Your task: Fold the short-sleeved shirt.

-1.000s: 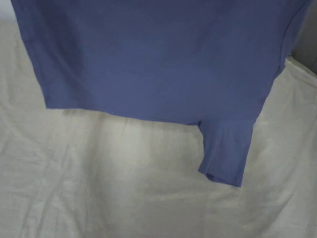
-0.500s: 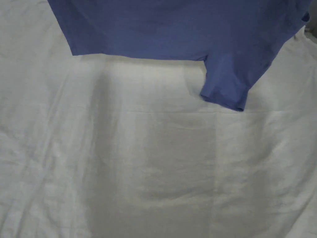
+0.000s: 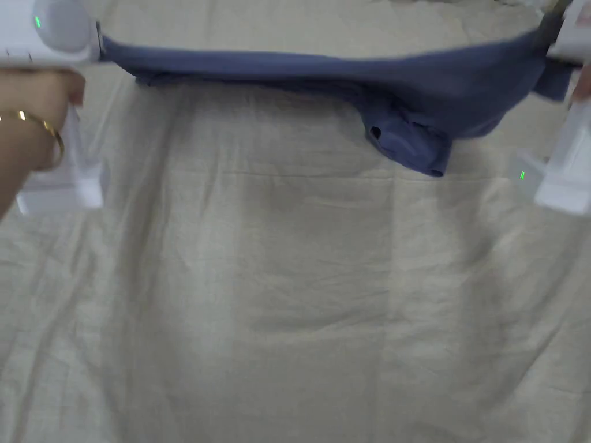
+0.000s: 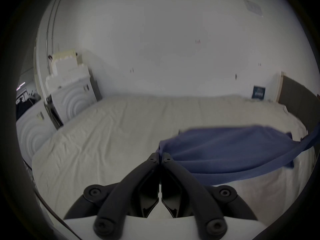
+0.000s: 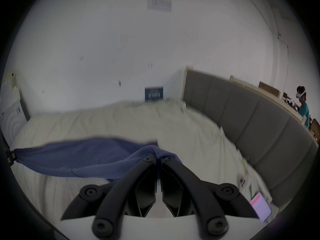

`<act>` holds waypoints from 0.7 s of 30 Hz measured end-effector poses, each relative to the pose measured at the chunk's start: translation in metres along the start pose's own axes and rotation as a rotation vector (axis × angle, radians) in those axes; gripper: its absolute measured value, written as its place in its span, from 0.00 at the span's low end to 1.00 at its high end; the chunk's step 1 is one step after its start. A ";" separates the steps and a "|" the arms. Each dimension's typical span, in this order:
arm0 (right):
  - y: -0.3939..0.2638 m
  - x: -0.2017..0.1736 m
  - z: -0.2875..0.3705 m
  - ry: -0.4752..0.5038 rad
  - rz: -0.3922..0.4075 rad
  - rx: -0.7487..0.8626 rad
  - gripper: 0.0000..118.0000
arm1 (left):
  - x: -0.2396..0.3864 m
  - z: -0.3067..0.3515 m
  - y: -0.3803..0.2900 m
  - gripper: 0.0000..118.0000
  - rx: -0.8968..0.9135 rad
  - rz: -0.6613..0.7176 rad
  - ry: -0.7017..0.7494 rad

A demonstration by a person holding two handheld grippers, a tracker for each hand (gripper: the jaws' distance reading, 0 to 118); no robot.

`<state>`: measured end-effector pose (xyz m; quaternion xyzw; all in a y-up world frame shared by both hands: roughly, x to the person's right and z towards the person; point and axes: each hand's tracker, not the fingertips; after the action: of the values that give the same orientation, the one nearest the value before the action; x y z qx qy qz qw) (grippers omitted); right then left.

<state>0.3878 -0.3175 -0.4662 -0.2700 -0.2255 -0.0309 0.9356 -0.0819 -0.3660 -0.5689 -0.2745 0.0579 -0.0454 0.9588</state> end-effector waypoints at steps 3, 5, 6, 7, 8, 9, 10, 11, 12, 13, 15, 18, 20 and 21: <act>-0.065 0.006 0.003 0.019 0.019 -0.101 0.01 | -0.013 0.010 -0.056 0.00 -0.073 0.011 -0.004; -0.105 0.011 0.010 0.011 0.023 -0.178 0.01 | -0.023 0.021 -0.092 0.00 -0.132 0.002 -0.023; -0.124 0.015 0.016 0.017 0.005 -0.194 0.01 | -0.028 0.028 -0.112 0.00 -0.150 0.004 -0.021; -0.142 0.019 0.021 0.011 0.002 -0.234 0.01 | -0.033 0.039 -0.131 0.00 -0.183 -0.012 -0.030; -0.156 0.023 0.026 0.011 -0.007 -0.256 0.01 | -0.038 0.047 -0.146 0.00 -0.193 -0.009 -0.033; -0.171 0.025 0.041 0.016 -0.014 -0.270 0.01 | -0.044 0.056 -0.162 0.00 -0.217 -0.005 -0.039; -0.183 0.029 0.048 0.012 -0.001 -0.285 0.01 | -0.051 0.069 -0.177 0.00 -0.229 0.010 -0.050; -0.194 0.033 0.057 0.013 -0.003 -0.278 0.01 | -0.055 0.083 -0.189 0.00 -0.230 0.029 -0.051; -0.202 0.037 0.066 0.008 0.006 -0.290 0.01 | -0.059 0.093 -0.198 0.00 -0.242 0.038 -0.058; -0.209 0.042 0.077 0.008 0.004 -0.290 0.01 | -0.064 0.105 -0.209 0.00 -0.240 0.051 -0.060; -0.220 0.053 0.098 0.024 0.002 -0.296 0.01 | -0.073 0.124 -0.224 0.00 -0.236 0.049 -0.079; -0.234 0.070 0.130 0.049 -0.002 -0.286 0.01 | -0.084 0.155 -0.240 0.00 -0.225 0.049 -0.108; -0.243 0.080 0.152 0.068 -0.011 -0.271 0.01 | -0.092 0.172 -0.247 0.00 -0.213 0.057 -0.130; -0.249 0.087 0.162 0.077 -0.011 -0.265 0.01 | -0.095 0.182 -0.251 0.00 -0.207 0.068 -0.138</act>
<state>0.3549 -0.4398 -0.1836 -0.3886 -0.1849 -0.0759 0.8995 -0.1647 -0.4716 -0.2738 -0.3722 0.0053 0.0122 0.9280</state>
